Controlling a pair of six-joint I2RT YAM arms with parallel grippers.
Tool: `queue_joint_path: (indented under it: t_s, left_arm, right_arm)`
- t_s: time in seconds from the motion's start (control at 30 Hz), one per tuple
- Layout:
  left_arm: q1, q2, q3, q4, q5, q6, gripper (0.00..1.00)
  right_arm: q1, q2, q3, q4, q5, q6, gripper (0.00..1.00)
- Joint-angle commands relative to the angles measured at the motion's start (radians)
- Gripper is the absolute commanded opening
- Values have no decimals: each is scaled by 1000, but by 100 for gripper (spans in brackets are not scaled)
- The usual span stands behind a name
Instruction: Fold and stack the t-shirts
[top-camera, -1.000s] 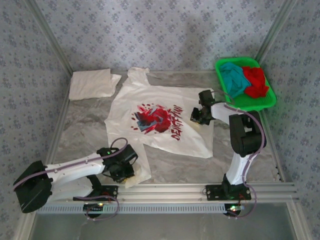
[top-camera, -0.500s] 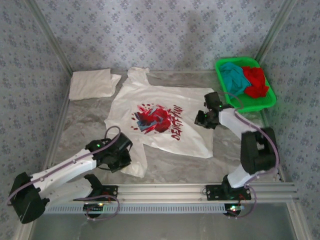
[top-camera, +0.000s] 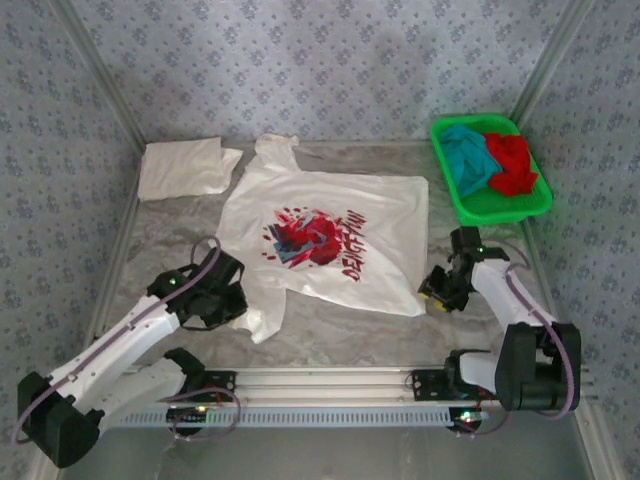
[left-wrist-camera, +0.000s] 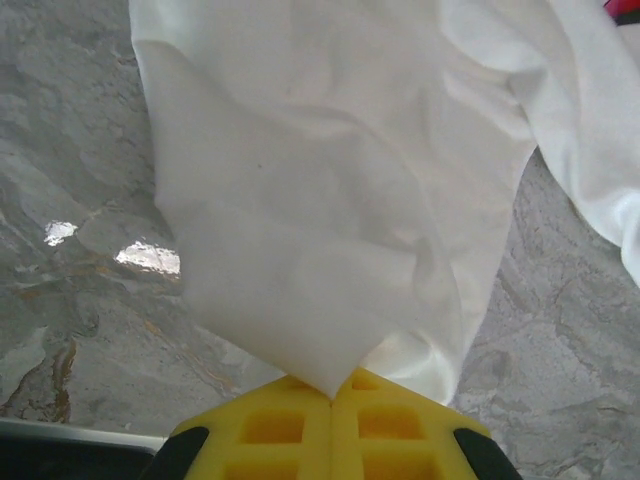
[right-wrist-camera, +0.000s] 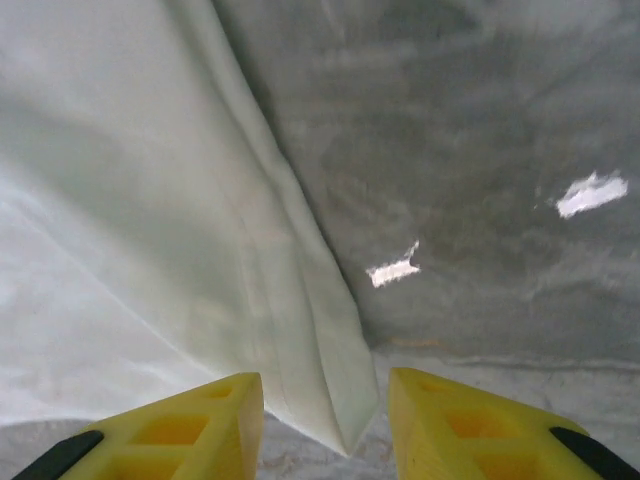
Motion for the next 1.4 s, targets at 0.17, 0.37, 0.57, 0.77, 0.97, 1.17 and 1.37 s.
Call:
queue_joint_path:
  t_s: [0.17,0.37,0.57,0.77,0.97,1.17,1.37]
  left_arm:
    - [24,-40,-16,6,-28,51,0]
    - [28,-57,-14,37,-56,72,0]
    - [31,-121,-53,79,-69,43,0]
    - [51,-152,-36,85,-111,55,0]
    - [56,-209,52,50,-165,114,0]
    - [55,-303,99,-51,-133,104,0]
    - [2,-331,186,-127,-137,112,0]
  right_arm:
    - [0,-108,-129,39,-136,60,51]
    - [3,-50,-124,118,-84,6,52]
    - [39,13,-156,280,-113,20,49]
    - [62,-73,-122,219,-81,34,4]
    - [19,-170,-34,33,-97,36,0]
    - [-14,-280,12,-127,-76,41,0]
    - [-35,-335,-11,-213,-104,33,0]
